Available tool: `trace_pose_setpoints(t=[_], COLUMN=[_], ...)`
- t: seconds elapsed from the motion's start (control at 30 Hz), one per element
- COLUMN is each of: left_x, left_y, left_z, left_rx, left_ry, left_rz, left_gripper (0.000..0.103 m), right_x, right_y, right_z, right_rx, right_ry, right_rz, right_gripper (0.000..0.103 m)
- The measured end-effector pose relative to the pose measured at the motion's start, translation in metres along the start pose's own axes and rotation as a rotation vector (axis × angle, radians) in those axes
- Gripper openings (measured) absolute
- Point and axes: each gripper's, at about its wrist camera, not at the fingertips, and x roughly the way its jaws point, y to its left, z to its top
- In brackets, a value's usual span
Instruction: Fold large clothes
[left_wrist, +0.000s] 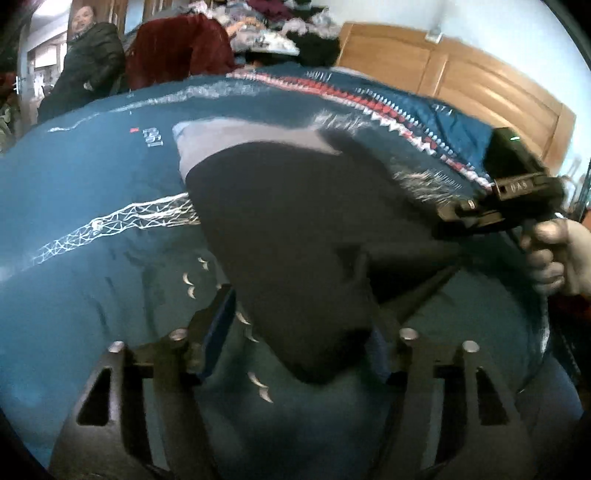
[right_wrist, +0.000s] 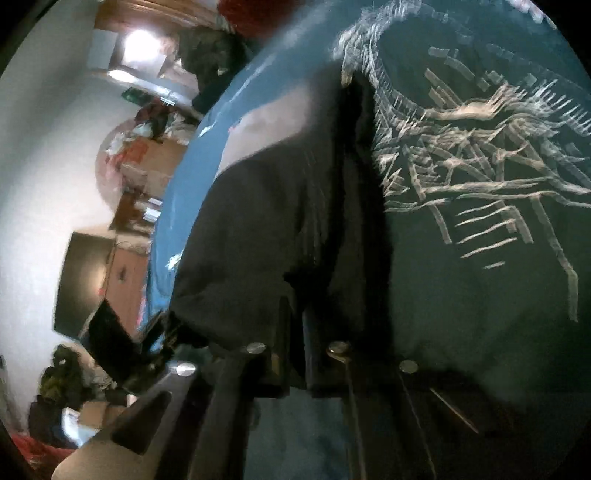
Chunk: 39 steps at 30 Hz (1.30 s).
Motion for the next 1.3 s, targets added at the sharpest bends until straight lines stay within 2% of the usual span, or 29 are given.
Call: trace_pose_setpoints(t=[0.03, 0.1, 0.13, 0.17, 0.2, 0.27, 0.33, 0.4, 0.47, 0.5, 0.53, 0.6, 0.63, 0.67, 0.7, 0.77, 0.8, 0.83, 0.9, 0.93, 0.97, 1.0, 1.07, 1.1, 1.13, 1.2, 1.23, 1.27, 1.3], left_x=[-0.011, -0.017, -0.011, 0.004, 0.012, -0.005, -0.048, -0.081, -0.087, -0.076, -0.056, 0.001, 0.024, 0.032, 0.028, 0.009, -0.002, -0.022, -0.047, -0.057, -0.056, -0.048, -0.002, 0.021, 0.046, 0.102, 0.145, 0.163, 0.168], left_y=[-0.009, -0.014, -0.009, -0.001, 0.004, 0.008, 0.010, 0.014, 0.016, 0.016, 0.015, 0.003, -0.010, -0.022, -0.030, -0.026, -0.021, -0.014, -0.009, 0.000, 0.007, 0.014, 0.031, 0.039, 0.047, 0.062, 0.069, 0.076, 0.078], left_z=[0.000, -0.010, -0.017, -0.032, -0.039, -0.041, -0.029, -0.014, 0.006, 0.012, 0.017, 0.010, -0.005, -0.019, -0.026, -0.023, -0.018, -0.008, 0.010, 0.031, 0.046, 0.060, 0.102, 0.116, 0.131, 0.153, 0.156, 0.152, 0.149], left_rx=[0.073, 0.149, 0.144, 0.130, 0.121, 0.087, 0.034, -0.003, -0.004, 0.008, 0.029, 0.099, 0.178, 0.266, 0.313, 0.281, 0.240, 0.185, 0.148, 0.122, 0.103, 0.092, 0.094, 0.087, 0.073, 0.077, 0.087, 0.069, 0.062], left_ry=[-0.008, 0.003, 0.030, 0.123, 0.157, 0.127, 0.001, -0.119, -0.198, -0.196, -0.171, -0.002, 0.076, 0.101, 0.093, 0.085, 0.067, 0.010, -0.104, -0.182, -0.220, -0.236, -0.231, -0.206, -0.176, -0.083, 0.054, 0.111, 0.111], left_rz=[0.035, 0.063, 0.046, 0.022, 0.004, -0.032, -0.079, -0.097, -0.114, -0.112, -0.101, -0.123, -0.097, -0.055, -0.035, -0.054, -0.065, -0.089, -0.094, -0.077, -0.060, -0.044, 0.036, 0.057, 0.073, 0.128, 0.177, 0.164, 0.162], left_gripper=[0.037, 0.037, 0.038, 0.037, 0.037, 0.036, 0.037, 0.038, 0.045, 0.046, 0.046, 0.047, 0.062, 0.067, 0.071, 0.065, 0.054, 0.052, 0.054, 0.060, 0.065, 0.069, 0.068, 0.065, 0.061, 0.061, 0.064, 0.065, 0.067], right_x=[-0.007, -0.012, -0.005, 0.004, 0.009, 0.006, -0.001, -0.020, -0.029, -0.024, -0.018, 0.012, 0.025, 0.038, 0.040, 0.037, 0.035, 0.034, 0.028, 0.022, 0.020, 0.019, 0.032, 0.046, 0.055, 0.083, 0.093, 0.110, 0.120], right_y=[0.002, -0.002, -0.009, -0.015, -0.017, -0.011, 0.004, 0.024, 0.043, 0.052, 0.059, 0.063, 0.059, 0.047, 0.032, 0.026, 0.027, 0.029, 0.044, 0.056, 0.067, 0.079, 0.087, 0.087, 0.084, 0.075, 0.067, 0.054, 0.041], right_z=[-0.002, -0.011, -0.016, -0.021, -0.024, -0.023, -0.021, -0.022, -0.019, -0.016, -0.014, -0.013, -0.015, -0.019, -0.020, -0.018, -0.017, -0.017, -0.014, -0.011, -0.001, 0.014, 0.048, 0.076, 0.092, 0.133, 0.142, 0.152, 0.157], right_rx=[-0.014, -0.008, 0.002, -0.003, -0.009, -0.028, -0.071, -0.140, -0.186, -0.209, -0.225, -0.272, -0.284, -0.270, -0.249, -0.245, -0.253, -0.267, -0.304, -0.340, -0.369, -0.407, -0.454, -0.467, -0.463, -0.464, -0.477, -0.469, -0.428], right_ry=[-0.019, -0.028, -0.001, 0.022, 0.030, 0.009, -0.011, -0.054, -0.098, -0.105, -0.093, -0.028, 0.014, 0.047, 0.051, 0.048, 0.052, 0.059, 0.061, 0.037, 0.015, -0.013, -0.046, -0.053, -0.054, -0.039, -0.019, 0.028, 0.064], right_rz=[-0.002, -0.004, -0.018, -0.050, -0.063, -0.087, -0.121, -0.179, -0.214, -0.209, -0.200, -0.211, -0.237, -0.247, -0.224, -0.200, -0.198, -0.205, -0.214, -0.214, -0.205, -0.209, -0.268, -0.330, -0.356, -0.408, -0.451, -0.501, -0.496], right_gripper=[0.007, 0.006, 0.006, 0.005, 0.005, 0.006, 0.018, 0.018, 0.018, 0.018, 0.018, 0.018, 0.016, 0.010, 0.003, 0.000, 0.000, 0.000, 0.017, 0.022, 0.034, 0.045, 0.057, 0.057, 0.057, 0.054, 0.054, 0.060, 0.069])
